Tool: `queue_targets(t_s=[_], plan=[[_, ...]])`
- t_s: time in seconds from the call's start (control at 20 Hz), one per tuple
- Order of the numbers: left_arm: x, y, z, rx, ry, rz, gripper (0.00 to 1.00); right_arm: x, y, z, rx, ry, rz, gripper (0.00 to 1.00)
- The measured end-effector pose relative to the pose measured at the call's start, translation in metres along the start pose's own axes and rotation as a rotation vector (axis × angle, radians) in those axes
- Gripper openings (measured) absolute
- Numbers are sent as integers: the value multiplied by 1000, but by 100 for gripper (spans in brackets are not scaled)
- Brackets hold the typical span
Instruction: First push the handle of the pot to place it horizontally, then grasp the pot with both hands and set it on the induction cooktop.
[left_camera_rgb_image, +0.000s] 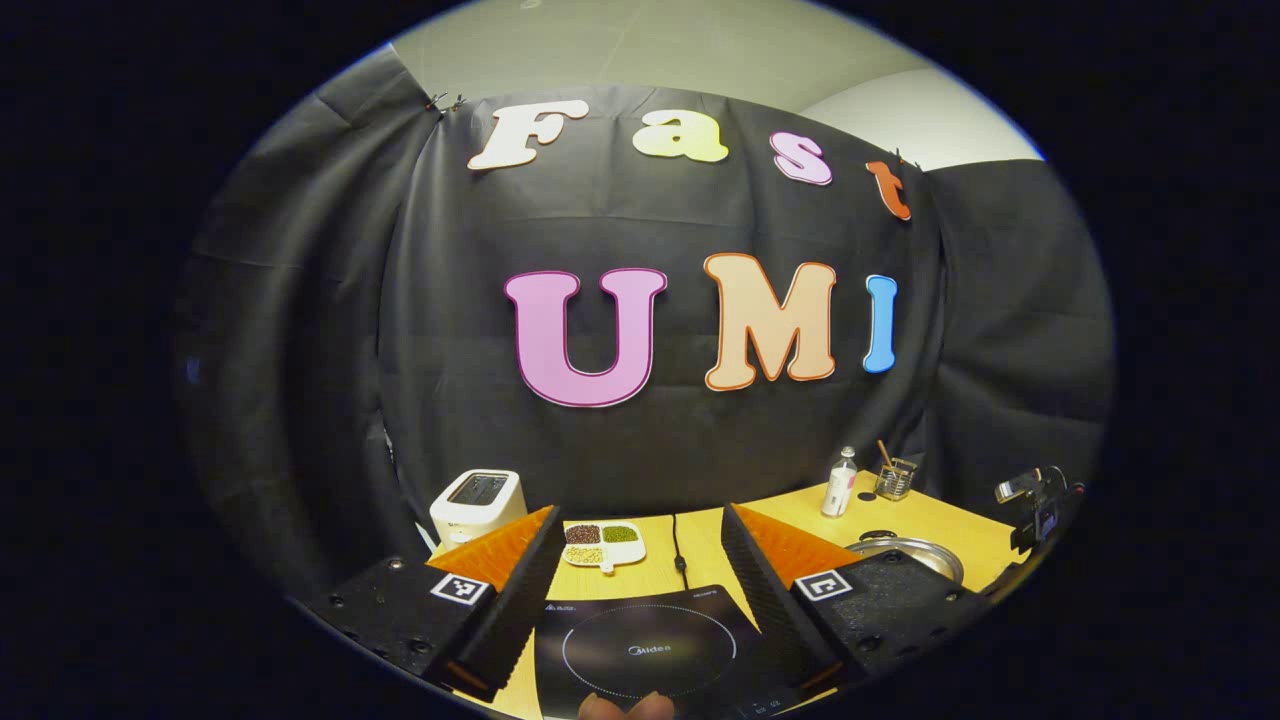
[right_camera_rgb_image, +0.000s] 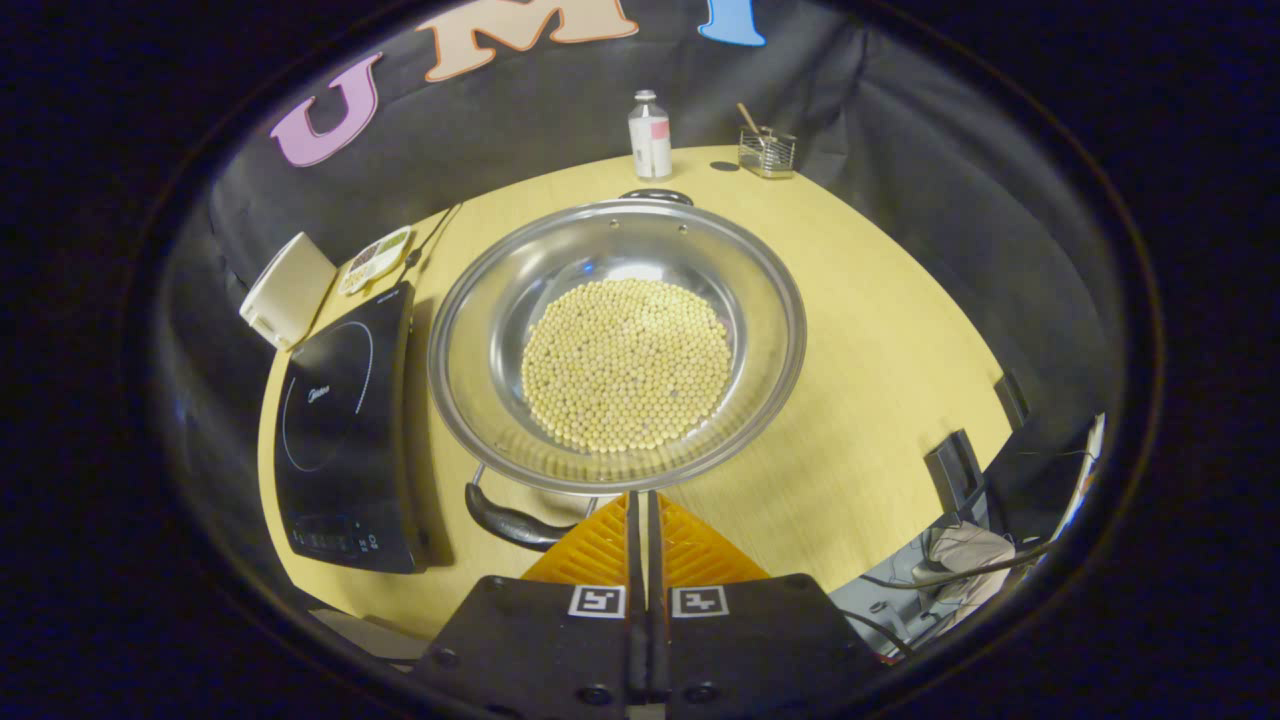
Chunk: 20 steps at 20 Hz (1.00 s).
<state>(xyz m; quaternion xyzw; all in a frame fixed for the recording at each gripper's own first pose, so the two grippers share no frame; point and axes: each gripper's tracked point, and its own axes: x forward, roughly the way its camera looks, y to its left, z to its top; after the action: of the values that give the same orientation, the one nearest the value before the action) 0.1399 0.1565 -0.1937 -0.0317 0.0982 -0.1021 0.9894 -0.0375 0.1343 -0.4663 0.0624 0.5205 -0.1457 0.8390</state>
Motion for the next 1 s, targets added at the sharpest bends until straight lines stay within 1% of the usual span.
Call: queue_targets(t_s=[0.1,0.15,0.2,0.5,0.85,0.9,0.95,1.0], plan=[[1,1,-2,-3,2,-1,95,5,5,-8,-12,24,2,3],[1,2,-4,-6,7,1,95,8,9,-10,-13,34,5,0],[2,3,-4,-7,11,2,95,10,13,-11,-16,41,1,3],[5,12,-10,-11,24,24,95,14,50,-8,-64,48,47,3],[9,19,-15,-10,35,37,95,25,94,-1,-24,75,120,3],[10,20,-15,-11,37,40,95,26,101,0,-20,79,127,0],[10,22,-16,-10,40,43,95,28,107,1,-16,85,134,3],[11,23,-17,-9,44,46,95,30,113,2,-9,89,145,3]])
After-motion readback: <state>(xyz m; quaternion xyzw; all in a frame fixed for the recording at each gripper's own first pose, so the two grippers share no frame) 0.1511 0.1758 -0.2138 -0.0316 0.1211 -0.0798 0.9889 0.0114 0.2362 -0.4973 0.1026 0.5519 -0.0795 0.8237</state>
